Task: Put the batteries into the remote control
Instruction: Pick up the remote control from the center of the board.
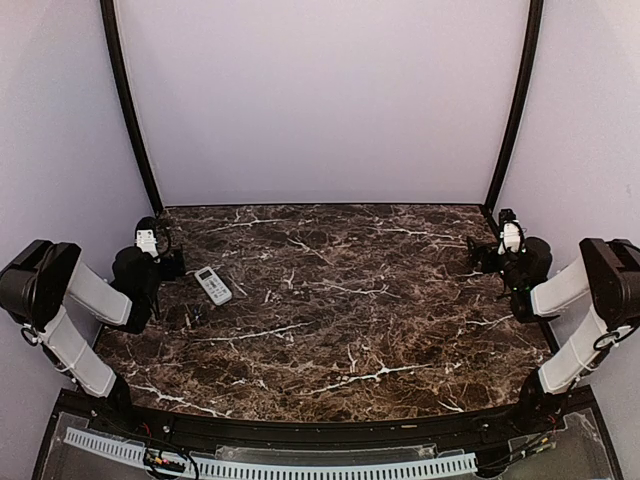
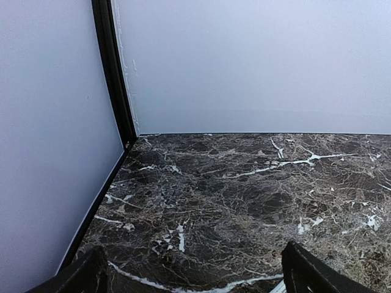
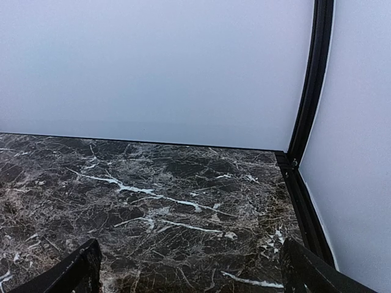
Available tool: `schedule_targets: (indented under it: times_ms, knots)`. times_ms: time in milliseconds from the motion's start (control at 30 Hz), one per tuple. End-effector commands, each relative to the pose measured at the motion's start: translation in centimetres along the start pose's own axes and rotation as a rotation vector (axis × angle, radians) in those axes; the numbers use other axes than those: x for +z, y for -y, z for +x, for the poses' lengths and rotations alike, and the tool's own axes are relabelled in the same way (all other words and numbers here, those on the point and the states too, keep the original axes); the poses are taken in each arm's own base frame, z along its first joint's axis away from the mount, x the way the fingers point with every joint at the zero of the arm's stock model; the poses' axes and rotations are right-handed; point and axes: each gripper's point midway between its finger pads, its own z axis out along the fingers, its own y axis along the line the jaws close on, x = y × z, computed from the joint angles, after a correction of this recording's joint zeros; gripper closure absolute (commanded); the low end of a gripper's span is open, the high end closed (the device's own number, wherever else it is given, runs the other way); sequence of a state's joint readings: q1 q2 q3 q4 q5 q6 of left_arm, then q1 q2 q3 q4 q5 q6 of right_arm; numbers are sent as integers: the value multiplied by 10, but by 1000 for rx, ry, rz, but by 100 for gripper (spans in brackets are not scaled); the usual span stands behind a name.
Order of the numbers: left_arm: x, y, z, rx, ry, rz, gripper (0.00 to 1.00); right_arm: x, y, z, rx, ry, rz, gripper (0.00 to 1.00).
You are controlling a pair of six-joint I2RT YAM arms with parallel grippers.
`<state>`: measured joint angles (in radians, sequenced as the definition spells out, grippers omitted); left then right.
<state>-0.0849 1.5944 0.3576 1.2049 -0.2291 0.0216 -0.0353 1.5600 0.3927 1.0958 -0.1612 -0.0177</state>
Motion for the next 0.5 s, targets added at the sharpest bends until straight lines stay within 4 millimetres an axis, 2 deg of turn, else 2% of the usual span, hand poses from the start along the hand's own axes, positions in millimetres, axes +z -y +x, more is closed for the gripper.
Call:
schedule_targets:
  times_ms: [0, 133, 300, 400, 433, 467]
  knots:
    - [1, -4, -10, -14, 33, -14, 1, 1, 2, -11, -3, 30, -1, 1]
    - [3, -4, -9, -16, 17, -10, 1, 0, 8, -18, 11, 37, 34, 1]
    - [4, -5, -10, -24, 24, -1, 1, 2, 12, -61, 54, -13, 40, 1]
    - [5, -13, -13, -50, 5, -42, 1, -1, 1, -77, 117, -53, -33, 1]
    - [10, -11, -8, -32, -56, -48, 1, -2, -2, -83, 149, -64, -52, 1]
    - [20, -17, -43, -42, -16, -101, 1, -4, -6, -89, 185, -71, -74, 1]
